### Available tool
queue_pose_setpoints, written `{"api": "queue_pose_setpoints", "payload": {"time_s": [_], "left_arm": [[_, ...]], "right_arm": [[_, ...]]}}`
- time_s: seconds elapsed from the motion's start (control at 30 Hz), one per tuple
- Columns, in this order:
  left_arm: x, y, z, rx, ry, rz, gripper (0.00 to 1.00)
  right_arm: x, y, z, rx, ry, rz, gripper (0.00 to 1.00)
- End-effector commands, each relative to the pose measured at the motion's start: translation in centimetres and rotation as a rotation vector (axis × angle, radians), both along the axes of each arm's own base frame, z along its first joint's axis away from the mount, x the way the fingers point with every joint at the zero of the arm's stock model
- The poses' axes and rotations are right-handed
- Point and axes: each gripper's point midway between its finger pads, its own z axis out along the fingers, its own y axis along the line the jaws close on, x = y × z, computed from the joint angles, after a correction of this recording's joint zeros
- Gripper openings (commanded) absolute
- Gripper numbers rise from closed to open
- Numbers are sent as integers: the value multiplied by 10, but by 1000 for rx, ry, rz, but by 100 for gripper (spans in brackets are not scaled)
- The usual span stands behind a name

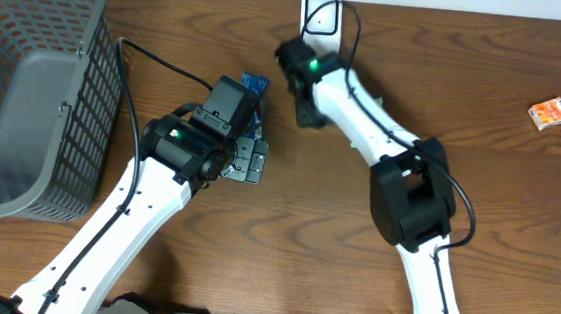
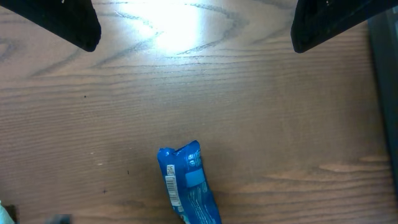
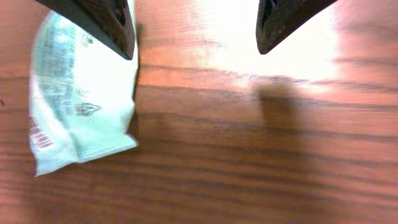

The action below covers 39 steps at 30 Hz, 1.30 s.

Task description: Scan the item barcode

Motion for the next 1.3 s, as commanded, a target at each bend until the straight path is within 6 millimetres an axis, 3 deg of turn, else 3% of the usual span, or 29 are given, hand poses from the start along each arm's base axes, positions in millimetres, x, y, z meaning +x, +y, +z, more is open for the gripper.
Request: {"api": "queue_pose_setpoints", "payload": {"time_s": [0.0,0.03,0.07,0.13,0.27,0.43,0.63,0.73,0.83,1.07,1.27], "left_arm": [[0,2,-1,8,4,3,98],[0,2,-1,8,4,3,98],[0,2,-1,8,4,3,98],[0,2,-1,8,4,3,98],[0,2,-1,8,4,3,98],[0,2,-1,8,4,3,98],[0,2,-1,8,4,3,98],[0,2,-1,8,4,3,98],[0,2,-1,8,4,3,98],[0,2,-1,8,4,3,98],[0,2,-2,9,4,3,98]], "right_arm": [[20,-14,37,140,6,-67,60],[24,-36,49,133,17,-95,61],[25,-47,51,127,26,-107,56],[22,-72,50,127,68,-154,36],[9,-100,37,154,163,-224,2],[1,-113,5,162,213,-257,1],[-8,-82,-26,274,258,-202,1],[-14,-73,-36,246,268,-134,1],[-19,-72,-27,217,277,-123,1],[-2,-70,35,258,171,-112,2],[-3,-67,34,275,174,-109,3]]}}
